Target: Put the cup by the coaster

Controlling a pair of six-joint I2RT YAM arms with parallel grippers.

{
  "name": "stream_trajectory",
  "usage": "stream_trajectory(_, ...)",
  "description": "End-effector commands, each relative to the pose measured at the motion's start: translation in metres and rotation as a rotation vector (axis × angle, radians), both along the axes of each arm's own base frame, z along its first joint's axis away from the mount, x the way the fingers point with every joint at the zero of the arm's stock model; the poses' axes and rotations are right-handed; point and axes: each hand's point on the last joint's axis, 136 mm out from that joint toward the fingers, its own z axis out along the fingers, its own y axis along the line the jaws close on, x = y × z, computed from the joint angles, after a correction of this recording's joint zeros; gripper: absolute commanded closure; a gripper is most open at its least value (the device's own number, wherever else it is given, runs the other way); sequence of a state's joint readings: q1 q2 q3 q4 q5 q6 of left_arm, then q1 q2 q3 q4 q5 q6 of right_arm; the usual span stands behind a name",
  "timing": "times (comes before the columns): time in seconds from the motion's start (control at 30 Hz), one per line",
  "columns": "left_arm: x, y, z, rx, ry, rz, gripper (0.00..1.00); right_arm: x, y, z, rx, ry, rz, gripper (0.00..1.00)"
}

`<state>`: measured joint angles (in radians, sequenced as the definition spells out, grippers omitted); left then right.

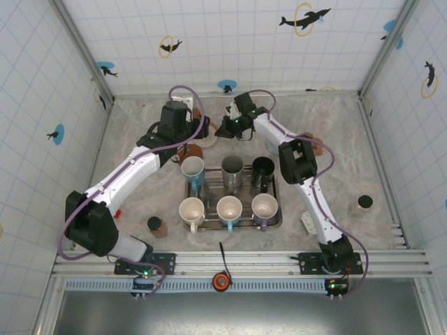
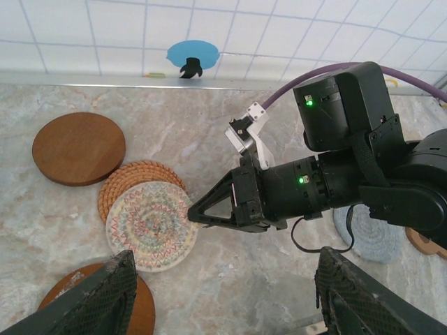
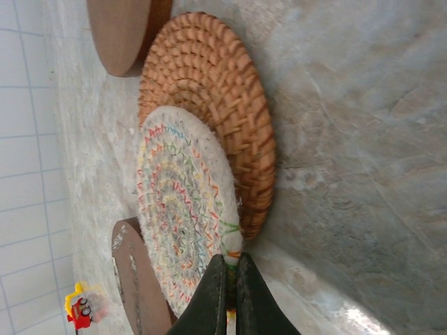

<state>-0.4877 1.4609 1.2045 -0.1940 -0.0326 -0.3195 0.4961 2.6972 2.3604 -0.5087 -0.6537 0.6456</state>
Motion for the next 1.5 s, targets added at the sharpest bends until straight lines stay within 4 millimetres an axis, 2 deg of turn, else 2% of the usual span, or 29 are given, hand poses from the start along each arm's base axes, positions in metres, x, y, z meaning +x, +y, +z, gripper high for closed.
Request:
stream_trajectory(0.0, -0.003, 0.002, 0.016, -0.044, -0.025, -0.004, 0.33, 0.003, 0.003, 0.072, 0.081, -0.115, 0.026, 1.0)
stream_trajectory(0.17, -0.004, 0.001, 0.021, -0.054, -0.033, -0.009, 0.33, 0.003, -0.004, 0.084, 0.087, -0.128, 0.023, 1.0)
stream_trajectory(0.37, -0.005, 0.001, 0.023, -0.061, -0.036, -0.013, 0.33, 0.004, -0.028, 0.096, 0.076, -0.146, -0.006, 1.0)
stream_trajectory(0.6, -0.001, -0.008, 0.02, -0.084, -0.03, -0.04, 0.34, -0.009, -0.08, 0.096, 0.008, -0.135, -0.034, 1.0)
stream_trajectory(0.7, 0.0, -0.014, 0.012, -0.092, -0.004, -0.059, 0.35, -0.015, -0.106, 0.086, -0.032, -0.117, -0.06, 1.0)
stream_trajectory(0.77, 0.001, -0.017, 0.006, -0.097, 0.014, -0.068, 0.36, -0.018, -0.123, 0.09, -0.048, -0.128, -0.08, 1.0)
stream_trajectory(0.8, 0.001, -0.018, 0.003, -0.099, 0.022, -0.07, 0.36, -0.021, -0.131, 0.087, -0.063, -0.122, -0.088, 1.0)
stream_trajectory(0.83, 0.005, -0.022, 0.018, -0.118, -0.003, -0.076, 0.36, -0.023, -0.138, 0.084, -0.076, -0.117, -0.096, 1.0)
stream_trajectory(0.87, 0.006, -0.023, 0.018, -0.121, -0.002, -0.079, 0.36, -0.025, -0.145, 0.08, -0.094, -0.111, -0.099, 1.0)
stream_trajectory(1.13, 0.009, -0.032, 0.008, -0.12, 0.036, -0.096, 0.37, -0.037, -0.189, 0.044, -0.238, -0.075, -0.123, 1.0)
stream_trajectory(1.3, 0.011, -0.045, 0.004, -0.117, 0.049, -0.105, 0.37, -0.041, -0.196, 0.029, -0.27, -0.056, -0.117, 1.0)
stream_trajectory(1.47, 0.013, -0.061, 0.001, -0.118, 0.07, -0.13, 0.38, -0.039, -0.21, 0.021, -0.354, -0.072, -0.134, 1.0)
